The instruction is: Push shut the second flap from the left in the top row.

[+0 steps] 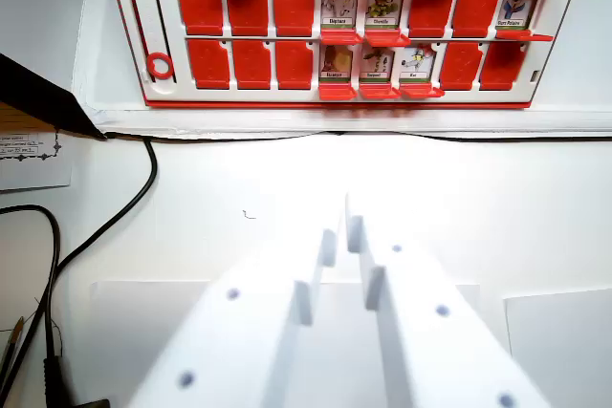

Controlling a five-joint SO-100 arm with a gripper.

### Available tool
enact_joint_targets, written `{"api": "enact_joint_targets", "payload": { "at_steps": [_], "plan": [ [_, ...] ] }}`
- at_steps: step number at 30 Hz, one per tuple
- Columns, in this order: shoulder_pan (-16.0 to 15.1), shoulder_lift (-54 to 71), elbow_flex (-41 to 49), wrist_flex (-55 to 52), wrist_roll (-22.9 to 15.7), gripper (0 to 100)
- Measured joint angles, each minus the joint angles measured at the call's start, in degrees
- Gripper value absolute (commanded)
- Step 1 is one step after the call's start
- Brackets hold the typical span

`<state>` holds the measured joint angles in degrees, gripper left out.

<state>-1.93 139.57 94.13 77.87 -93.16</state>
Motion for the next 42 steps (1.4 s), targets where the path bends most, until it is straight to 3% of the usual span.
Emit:
{"api": "enact_joint_targets", "payload": {
  "at_steps": [18,23,42],
  "plan": [
    [0.00,0.53,1.32,-0.44,0.00,0],
    [0.00,0.53,1.32,-2.90,-2.29,0],
    [0.70,-2.72,0.35,-5.10,1.05,0]
  ]
}}
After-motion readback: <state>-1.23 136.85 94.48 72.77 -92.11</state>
